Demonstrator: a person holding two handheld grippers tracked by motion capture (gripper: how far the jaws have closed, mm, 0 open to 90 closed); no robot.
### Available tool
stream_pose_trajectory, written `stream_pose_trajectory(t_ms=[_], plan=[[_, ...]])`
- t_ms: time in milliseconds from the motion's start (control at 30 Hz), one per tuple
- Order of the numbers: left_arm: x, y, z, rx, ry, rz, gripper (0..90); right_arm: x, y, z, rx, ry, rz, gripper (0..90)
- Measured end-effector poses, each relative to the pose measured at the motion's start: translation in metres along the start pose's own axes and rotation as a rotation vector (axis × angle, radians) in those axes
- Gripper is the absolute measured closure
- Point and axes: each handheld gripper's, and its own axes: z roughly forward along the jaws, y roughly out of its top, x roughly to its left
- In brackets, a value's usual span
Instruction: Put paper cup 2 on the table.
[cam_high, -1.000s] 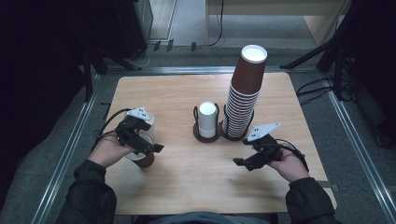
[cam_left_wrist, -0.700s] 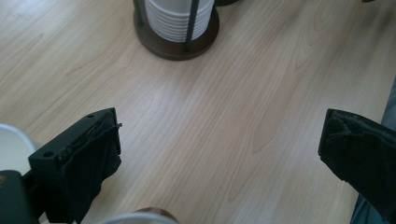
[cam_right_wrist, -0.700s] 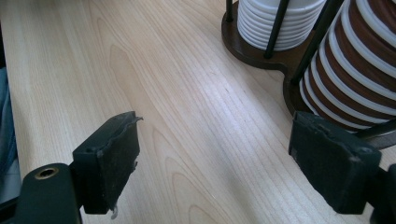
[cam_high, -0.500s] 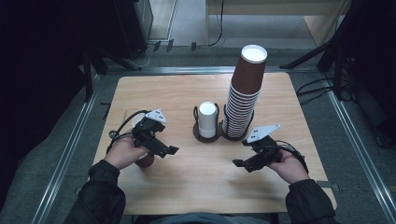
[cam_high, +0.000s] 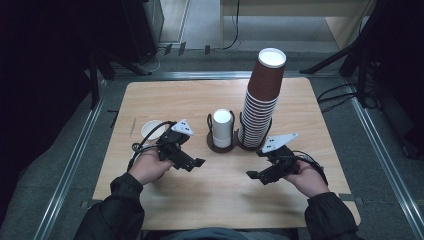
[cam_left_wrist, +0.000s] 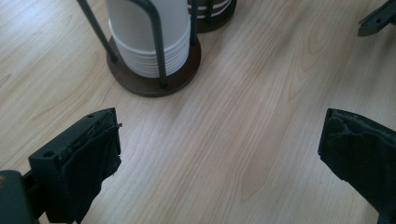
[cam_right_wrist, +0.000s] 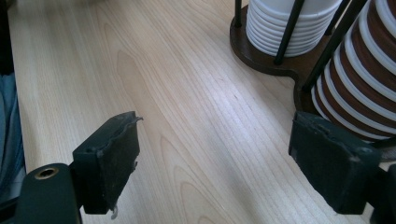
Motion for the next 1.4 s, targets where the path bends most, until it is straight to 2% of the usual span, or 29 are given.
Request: stream_pose_trajectory(t_ms=[167, 300, 600, 733, 833, 900, 1000, 1033, 1100, 1300, 1400], plan=[[-0.006, 0.004, 0.009, -0.006, -0.002, 0.006, 0.0, 0.001, 0.000, 0.001, 0.002, 0.005, -0.009, 16.3], [-0.011, 0.005, 0.019, 0.016, -0.001, 0.016, 0.0, 0.002, 0.001, 0.002, -0.001, 0.008, -0.012, 16.3], [-0.025, 0.006, 0.039, -0.002, -0.008, 0.023, 0.0, 0.006, 0.003, 0.004, 0.003, 0.014, -0.022, 16.3], [-0.029, 0.003, 0.047, -0.018, 0.002, 0.041, 0.0, 0.006, 0.003, 0.006, 0.008, 0.025, -0.032, 16.3], [-0.031, 0.002, 0.053, -0.017, 0.008, 0.040, 0.0, 0.006, 0.004, 0.009, 0.017, 0.031, -0.033, 16.3], [-0.031, 0.001, 0.054, -0.019, -0.003, 0.030, 0.0, 0.007, 0.005, 0.011, 0.018, 0.033, -0.040, 16.3], [-0.030, 0.000, 0.057, -0.023, -0.064, -0.007, 0.0, 0.008, 0.006, 0.013, 0.018, 0.030, -0.044, 16.3], [-0.030, -0.001, 0.057, -0.017, -0.071, -0.009, 0.0, 0.008, 0.007, 0.014, 0.017, 0.029, -0.042, 16.3], [-0.032, -0.002, 0.058, -0.021, -0.049, -0.003, 0.0, 0.008, 0.007, 0.015, 0.015, 0.031, -0.046, 16.3], [-0.032, -0.004, 0.060, -0.005, -0.033, 0.019, 0.0, 0.008, 0.008, 0.017, 0.015, 0.030, -0.042, 16.3], [-0.032, -0.005, 0.060, -0.011, -0.030, 0.019, 0.0, 0.008, 0.008, 0.017, 0.014, 0.030, -0.042, 16.3]])
